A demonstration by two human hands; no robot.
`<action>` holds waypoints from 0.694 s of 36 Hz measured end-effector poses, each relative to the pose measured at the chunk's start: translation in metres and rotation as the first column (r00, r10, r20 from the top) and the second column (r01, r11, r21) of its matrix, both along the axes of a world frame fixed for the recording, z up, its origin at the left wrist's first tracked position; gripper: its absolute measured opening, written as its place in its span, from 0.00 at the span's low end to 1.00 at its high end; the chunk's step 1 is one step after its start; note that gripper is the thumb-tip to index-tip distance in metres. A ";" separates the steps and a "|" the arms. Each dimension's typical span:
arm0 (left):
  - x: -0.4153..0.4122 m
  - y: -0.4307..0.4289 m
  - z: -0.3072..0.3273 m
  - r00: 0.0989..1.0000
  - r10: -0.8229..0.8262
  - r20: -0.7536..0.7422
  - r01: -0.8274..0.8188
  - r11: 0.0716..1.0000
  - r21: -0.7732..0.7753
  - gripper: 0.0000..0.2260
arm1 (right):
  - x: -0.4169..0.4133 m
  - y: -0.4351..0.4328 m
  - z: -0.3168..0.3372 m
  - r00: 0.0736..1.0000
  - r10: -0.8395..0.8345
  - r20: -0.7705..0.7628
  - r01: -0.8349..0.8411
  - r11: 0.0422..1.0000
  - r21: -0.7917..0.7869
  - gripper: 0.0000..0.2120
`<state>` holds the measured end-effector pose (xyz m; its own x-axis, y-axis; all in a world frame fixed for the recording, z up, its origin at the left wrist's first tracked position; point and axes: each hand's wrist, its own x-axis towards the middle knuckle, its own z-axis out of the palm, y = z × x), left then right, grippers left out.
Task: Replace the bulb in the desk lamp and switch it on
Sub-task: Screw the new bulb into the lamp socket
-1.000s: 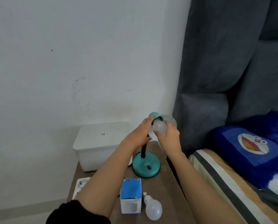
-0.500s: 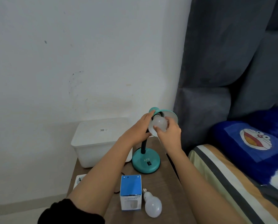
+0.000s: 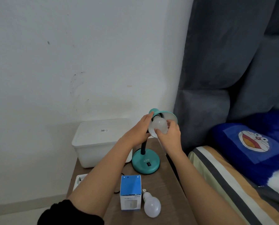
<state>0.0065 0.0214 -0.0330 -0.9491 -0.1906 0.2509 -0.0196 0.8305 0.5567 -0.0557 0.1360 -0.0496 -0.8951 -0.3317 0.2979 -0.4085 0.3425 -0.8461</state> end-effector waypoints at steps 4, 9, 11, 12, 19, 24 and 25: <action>0.005 -0.003 -0.001 1.000 0.018 0.006 -0.018 1.000 -0.015 0.34 | 0.004 0.006 0.003 0.998 -0.026 -0.049 0.025 1.000 -0.020 0.25; 0.022 -0.016 0.005 0.998 0.058 0.028 -0.055 0.993 -0.101 0.28 | 0.020 0.009 0.018 0.983 -0.045 -0.177 0.027 0.994 -0.104 0.17; 0.031 -0.026 0.010 0.996 0.087 0.032 -0.083 0.990 -0.112 0.26 | 0.029 0.004 0.027 0.971 -0.029 -0.237 -0.003 0.992 -0.130 0.14; 0.035 -0.032 0.012 0.994 0.106 0.025 -0.103 0.988 -0.115 0.26 | 0.034 0.000 0.031 0.965 -0.014 -0.262 -0.023 0.991 -0.135 0.14; 0.073 -0.090 0.016 0.948 0.317 -0.026 -0.318 0.944 -0.088 0.23 | 0.054 -0.060 0.038 0.942 0.146 -0.303 -0.172 0.983 -0.063 0.16; 0.096 -0.144 -0.010 0.877 0.473 0.084 -0.474 0.880 -0.003 0.25 | 0.043 -0.109 0.006 0.950 0.278 -0.143 -0.256 0.954 0.156 0.23; 0.099 -0.154 -0.018 0.857 0.502 0.114 -0.507 0.862 0.017 0.26 | 0.039 -0.116 -0.003 0.952 0.293 -0.089 -0.270 0.939 0.211 0.25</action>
